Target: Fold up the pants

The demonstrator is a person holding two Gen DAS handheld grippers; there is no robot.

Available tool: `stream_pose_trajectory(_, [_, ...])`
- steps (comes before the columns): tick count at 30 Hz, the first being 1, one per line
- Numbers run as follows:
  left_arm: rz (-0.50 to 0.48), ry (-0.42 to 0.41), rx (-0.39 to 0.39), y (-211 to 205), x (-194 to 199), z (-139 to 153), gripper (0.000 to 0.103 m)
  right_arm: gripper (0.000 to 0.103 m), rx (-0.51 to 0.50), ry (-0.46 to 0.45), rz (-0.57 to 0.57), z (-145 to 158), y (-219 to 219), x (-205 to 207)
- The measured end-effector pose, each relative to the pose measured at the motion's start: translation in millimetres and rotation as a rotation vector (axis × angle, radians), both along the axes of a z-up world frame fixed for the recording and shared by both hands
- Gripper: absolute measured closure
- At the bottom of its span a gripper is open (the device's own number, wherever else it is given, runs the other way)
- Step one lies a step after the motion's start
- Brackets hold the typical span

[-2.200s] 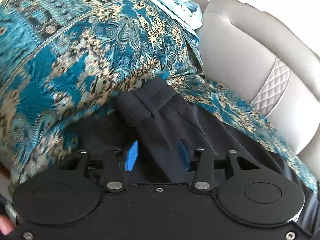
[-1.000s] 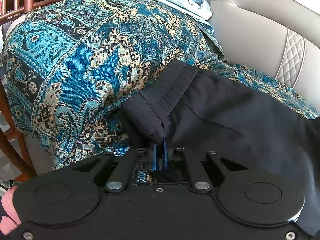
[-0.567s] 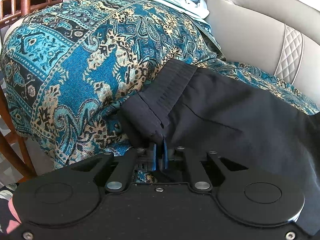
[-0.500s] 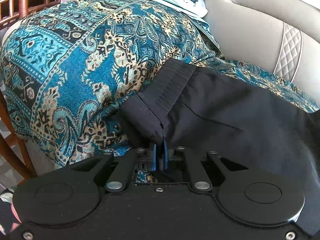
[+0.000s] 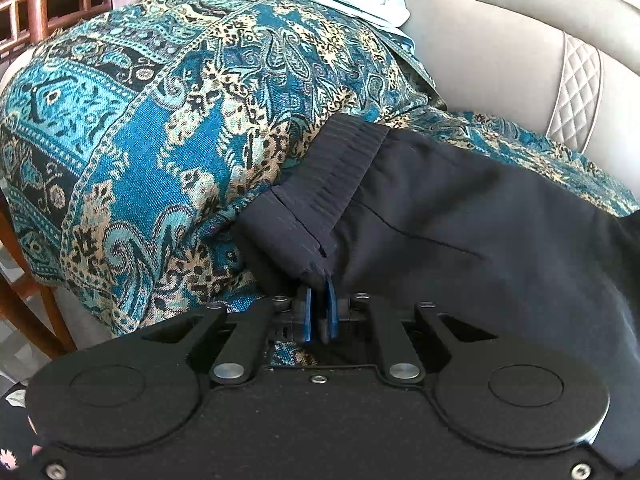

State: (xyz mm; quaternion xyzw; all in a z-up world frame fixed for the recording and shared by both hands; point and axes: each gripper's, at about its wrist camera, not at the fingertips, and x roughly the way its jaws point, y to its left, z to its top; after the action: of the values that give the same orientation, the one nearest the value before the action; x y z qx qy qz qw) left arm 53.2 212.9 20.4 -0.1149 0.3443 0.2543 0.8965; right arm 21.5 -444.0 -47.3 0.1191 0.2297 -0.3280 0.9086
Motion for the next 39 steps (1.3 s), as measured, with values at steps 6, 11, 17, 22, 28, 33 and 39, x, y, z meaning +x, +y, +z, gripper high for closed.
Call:
stream_pose_trajectory(6, [0.001,0.014,0.018,-1.0,2.3,-0.4,0.092,0.088,0.069,-0.02,-0.147,2.8,-49.6,-5.9])
stream_pose_trajectory(11, [0.009,0.021,0.026,-2.4,2.5,-0.9,0.092,0.088,0.157,-0.06,-0.197,3.8,-91.8,-4.6])
stream_pose_trajectory(17, [0.015,0.031,0.031,-2.2,4.1,-0.5,0.092,0.084,0.174,-0.058,-0.152,7.1,-119.6,9.8])
stream_pose_trajectory(22, [0.015,0.038,0.043,-1.7,5.8,-0.8,0.092,0.08,0.191,-0.056,-0.08,11.7,-130.9,19.8])
stream_pose_trajectory(28, [0.023,0.042,0.054,-3.4,6.5,-1.1,0.092,0.059,0.215,-0.042,0.013,15.6,-137.6,17.0])
stream_pose_trajectory(33, [0.025,0.043,0.065,-3.5,6.9,-1.9,0.092,0.055,0.074,0.024,0.059,19.6,-119.9,11.4])
stream_pose_trajectory(39, [0.023,0.042,0.067,-3.0,6.2,-2.1,0.092,0.026,-0.064,0.023,0.316,28.2,-75.8,-2.0])
